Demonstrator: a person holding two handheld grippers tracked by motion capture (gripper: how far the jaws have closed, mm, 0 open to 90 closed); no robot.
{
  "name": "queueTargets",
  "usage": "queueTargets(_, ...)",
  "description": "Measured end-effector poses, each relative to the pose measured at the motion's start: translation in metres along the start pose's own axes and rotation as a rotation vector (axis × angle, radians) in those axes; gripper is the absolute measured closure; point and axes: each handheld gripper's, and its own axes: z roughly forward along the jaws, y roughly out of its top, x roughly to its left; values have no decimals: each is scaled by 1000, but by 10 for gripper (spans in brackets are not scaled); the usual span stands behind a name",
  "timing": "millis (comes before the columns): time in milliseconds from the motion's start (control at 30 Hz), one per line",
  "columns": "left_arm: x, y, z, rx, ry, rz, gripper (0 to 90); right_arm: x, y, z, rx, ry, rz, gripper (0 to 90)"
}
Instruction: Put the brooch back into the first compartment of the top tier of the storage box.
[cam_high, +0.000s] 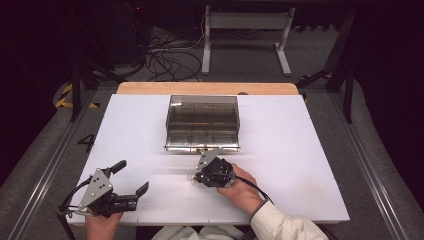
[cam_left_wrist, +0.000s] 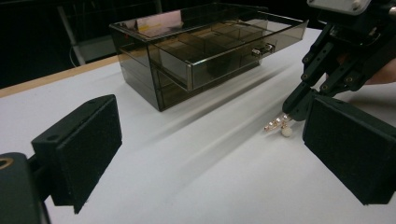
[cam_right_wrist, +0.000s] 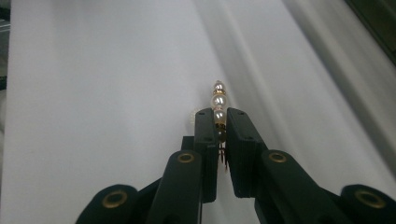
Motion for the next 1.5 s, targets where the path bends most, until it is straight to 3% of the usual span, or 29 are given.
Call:
queueTargets(1200, -1, 0, 0, -3, 4, 2, 55, 3, 16, -55, -235, -26, -3, 839)
queueTargets(1500, -1, 0, 0, -2, 4, 0, 55, 3, 21, -69, -328, -55, -16, 840)
